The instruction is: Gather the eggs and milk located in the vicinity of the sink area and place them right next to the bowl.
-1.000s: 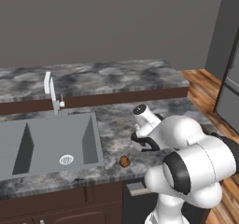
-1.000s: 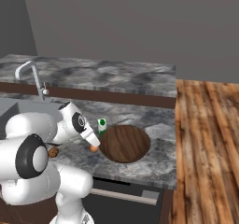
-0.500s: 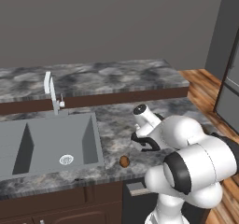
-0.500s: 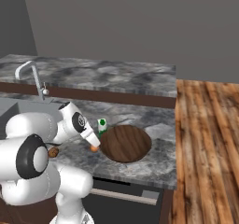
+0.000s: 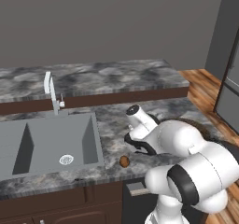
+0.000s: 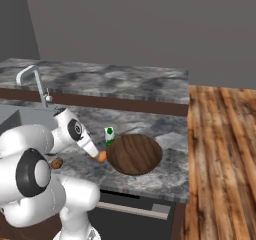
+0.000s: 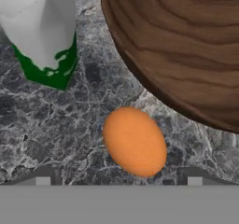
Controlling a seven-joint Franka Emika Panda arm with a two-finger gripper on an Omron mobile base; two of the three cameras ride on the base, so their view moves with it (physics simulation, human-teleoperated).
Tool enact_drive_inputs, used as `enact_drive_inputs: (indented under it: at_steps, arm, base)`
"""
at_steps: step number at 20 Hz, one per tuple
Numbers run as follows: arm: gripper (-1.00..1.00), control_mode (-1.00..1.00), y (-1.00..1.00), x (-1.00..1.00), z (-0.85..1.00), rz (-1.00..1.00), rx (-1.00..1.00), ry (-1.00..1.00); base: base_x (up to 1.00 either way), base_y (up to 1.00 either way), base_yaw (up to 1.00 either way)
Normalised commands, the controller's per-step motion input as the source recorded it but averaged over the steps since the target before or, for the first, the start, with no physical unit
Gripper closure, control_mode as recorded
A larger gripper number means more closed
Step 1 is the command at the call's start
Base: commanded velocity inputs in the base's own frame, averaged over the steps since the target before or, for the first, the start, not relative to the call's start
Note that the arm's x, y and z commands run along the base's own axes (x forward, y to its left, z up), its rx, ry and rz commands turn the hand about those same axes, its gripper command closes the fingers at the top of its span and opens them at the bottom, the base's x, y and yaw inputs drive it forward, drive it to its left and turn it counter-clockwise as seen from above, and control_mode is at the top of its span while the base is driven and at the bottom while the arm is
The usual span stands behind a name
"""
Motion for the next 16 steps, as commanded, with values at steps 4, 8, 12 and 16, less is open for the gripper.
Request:
enact_drive_inputs:
  at_steps: [4,8,12,16]
  arm:
    - [-1.0,-1.0,0.57,-0.39,0.35,0.0,0.0,-0.01]
    - [-1.0,-1.0,0.37,-0.19,0.36,0.16,0.01,0.03]
    - [-1.0,-1.0,0.0,0.0,0.2,0.45,0.08,0.11]
    - [-1.0,-1.0,0.0,-0.01,0.0,0.55,0.33,0.05]
  base:
    - [0.0,0.0,0.0]
    - [0.0,0.0,0.0]
    - [0.0,0.0,0.0]
    - [0.0,0.0,0.0]
